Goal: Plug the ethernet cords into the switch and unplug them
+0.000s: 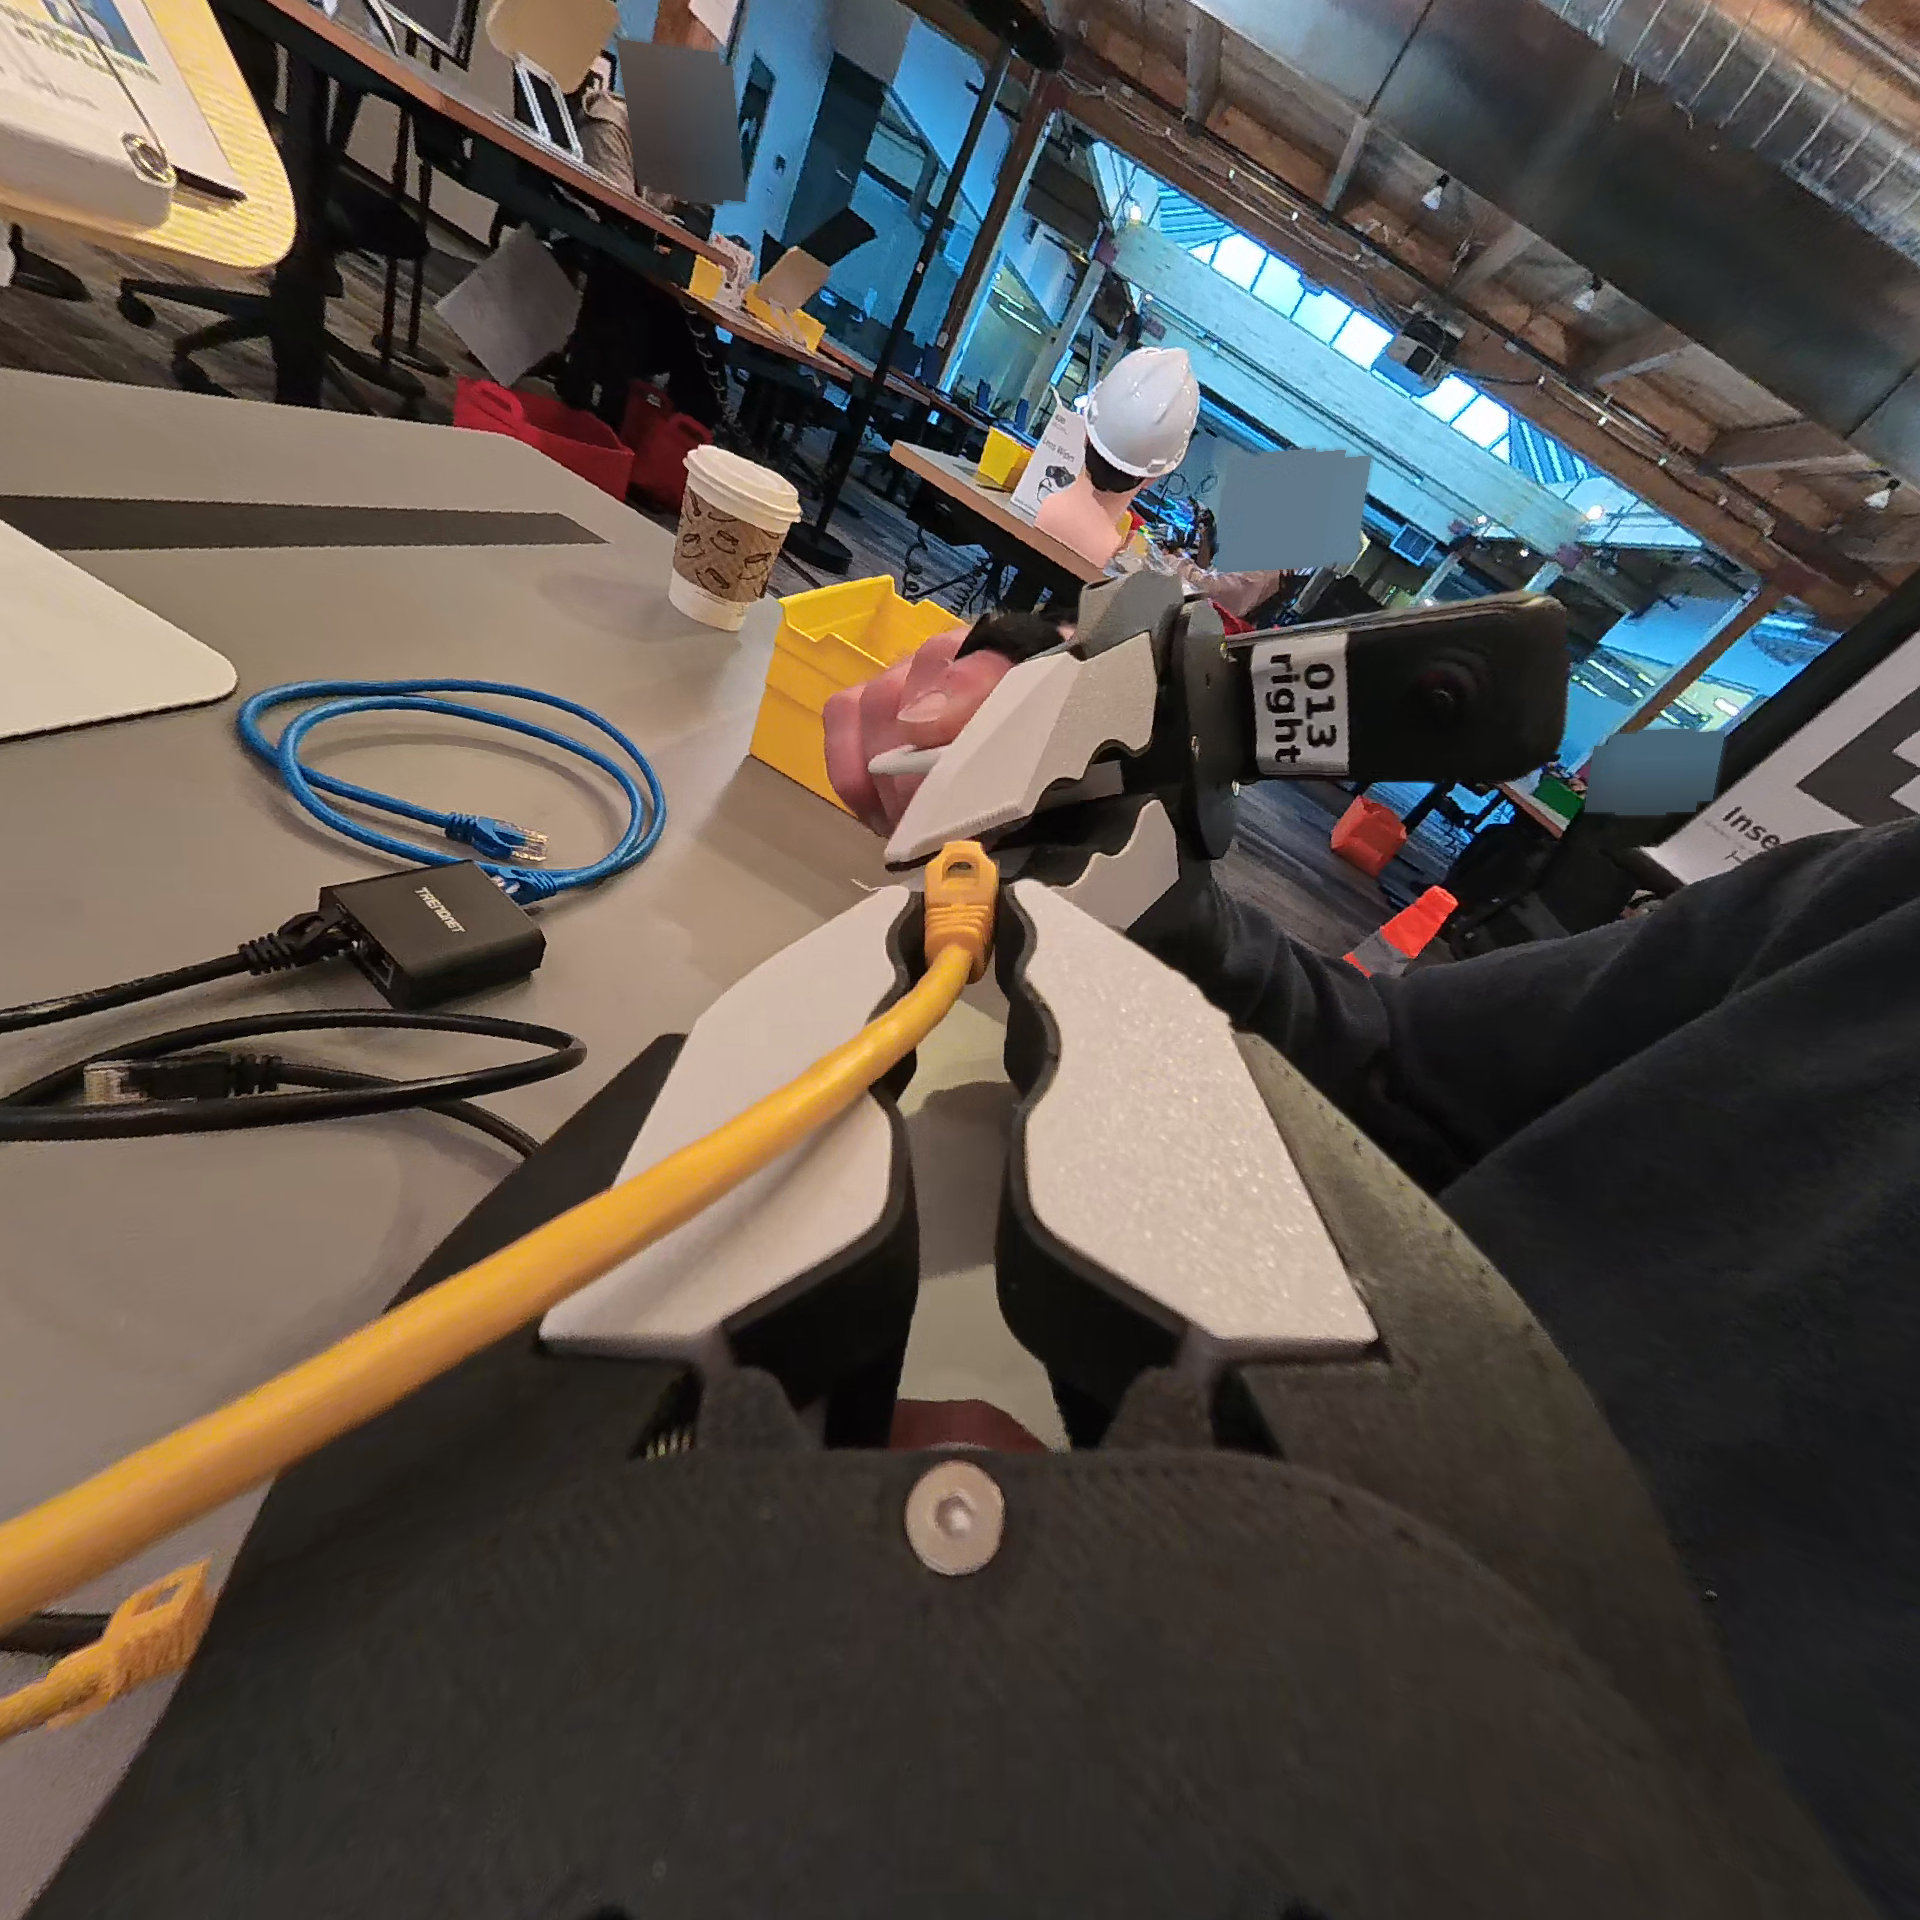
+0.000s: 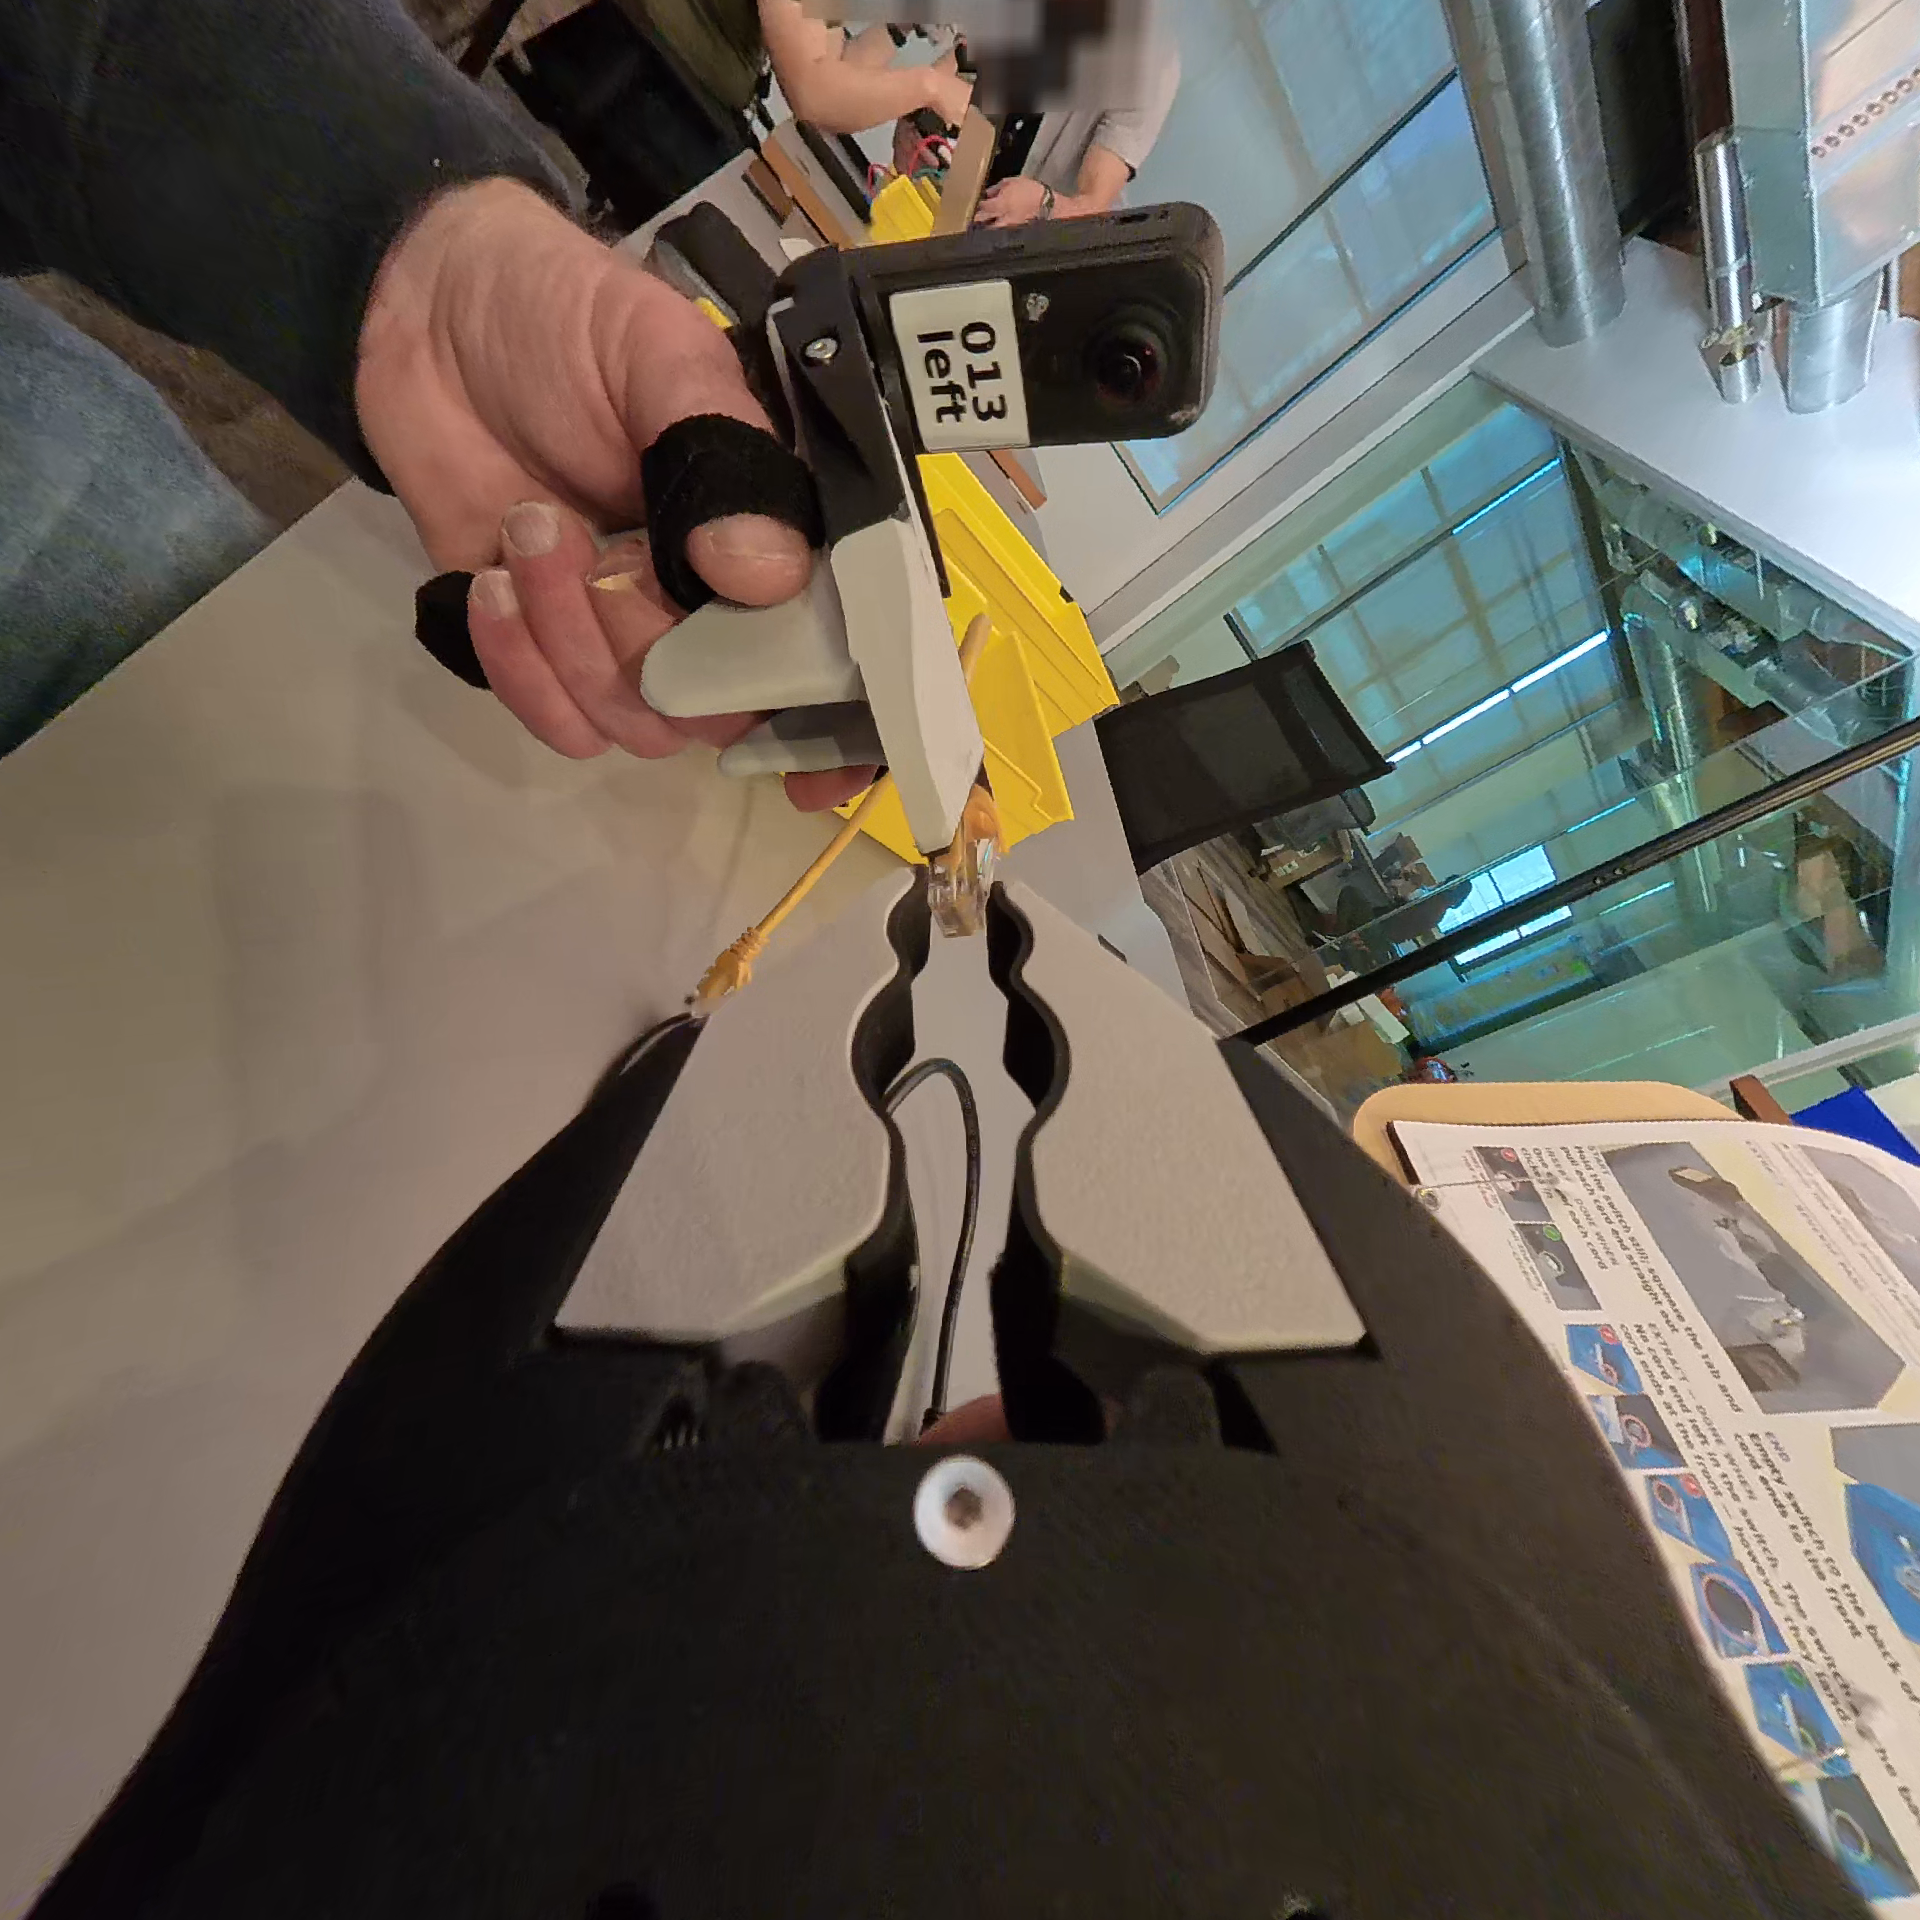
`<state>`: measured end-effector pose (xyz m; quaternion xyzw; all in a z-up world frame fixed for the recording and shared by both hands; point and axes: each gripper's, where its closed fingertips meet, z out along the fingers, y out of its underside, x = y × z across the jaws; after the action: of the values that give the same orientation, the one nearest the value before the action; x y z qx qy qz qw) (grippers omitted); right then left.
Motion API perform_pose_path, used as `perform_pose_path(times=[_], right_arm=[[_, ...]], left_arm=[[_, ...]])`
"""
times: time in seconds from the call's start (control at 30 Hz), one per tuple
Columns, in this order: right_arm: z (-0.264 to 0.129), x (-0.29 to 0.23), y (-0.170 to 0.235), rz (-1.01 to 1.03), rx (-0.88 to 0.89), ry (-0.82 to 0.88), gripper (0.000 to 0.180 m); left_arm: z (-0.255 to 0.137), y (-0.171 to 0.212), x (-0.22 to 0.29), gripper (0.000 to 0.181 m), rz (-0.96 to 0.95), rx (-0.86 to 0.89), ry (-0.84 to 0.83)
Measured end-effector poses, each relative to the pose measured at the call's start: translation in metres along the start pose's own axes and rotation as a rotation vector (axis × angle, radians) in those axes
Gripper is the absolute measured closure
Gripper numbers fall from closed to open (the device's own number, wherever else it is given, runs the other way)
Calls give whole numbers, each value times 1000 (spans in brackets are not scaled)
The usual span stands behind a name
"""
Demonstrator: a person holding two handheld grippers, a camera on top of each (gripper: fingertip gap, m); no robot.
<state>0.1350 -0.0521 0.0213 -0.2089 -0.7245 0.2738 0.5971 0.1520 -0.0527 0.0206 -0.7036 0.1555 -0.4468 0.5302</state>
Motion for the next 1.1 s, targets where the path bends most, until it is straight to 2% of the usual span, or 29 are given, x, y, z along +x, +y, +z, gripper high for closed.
perform_pose_path(times=[0.03, 0.23, 0.3, 0.37, 0.53, 0.63, 0.73, 0.87, 0.97, 1.1], right_arm=[[-1, 1, 0, -1, 2, 0, 170], [-11, 9, 13, -25, -62, 24, 166], [-18, 19, 29, 45, -109, 43, 154], [-25, 28, 59, 123, -224, 56, 148], [-40, 17, 146, 380, -508, -53, 125], [-36, 2, 175, 494, -593, -135, 115], [-32, -12, 211, 589, -720, -196, 98], [-32, -26, 249, 696, -798, -258, 102], [-27, -29, 250, 765, -738, -289, 119], [-23, -29, 249, 790, -682, -295, 121]], left_arm=[[0, 0, -1, 168, -8, -1, 3], [-12, -7, -12, 169, -8, 45, -31], [-15, -5, -20, 168, 27, 28, -76], [-17, -2, -27, 168, 73, 9, -113], [-19, 0, -41, 168, 166, 3, -179], [-16, 6, -49, 168, 230, -37, -217], [-13, 3, -48, 168, 276, -30, -213], [-12, -4, -45, 168, 356, -22, -220], [-12, -7, -45, 168, 392, -26, -222], [-13, -9, -50, 168, 390, -18, -221]])
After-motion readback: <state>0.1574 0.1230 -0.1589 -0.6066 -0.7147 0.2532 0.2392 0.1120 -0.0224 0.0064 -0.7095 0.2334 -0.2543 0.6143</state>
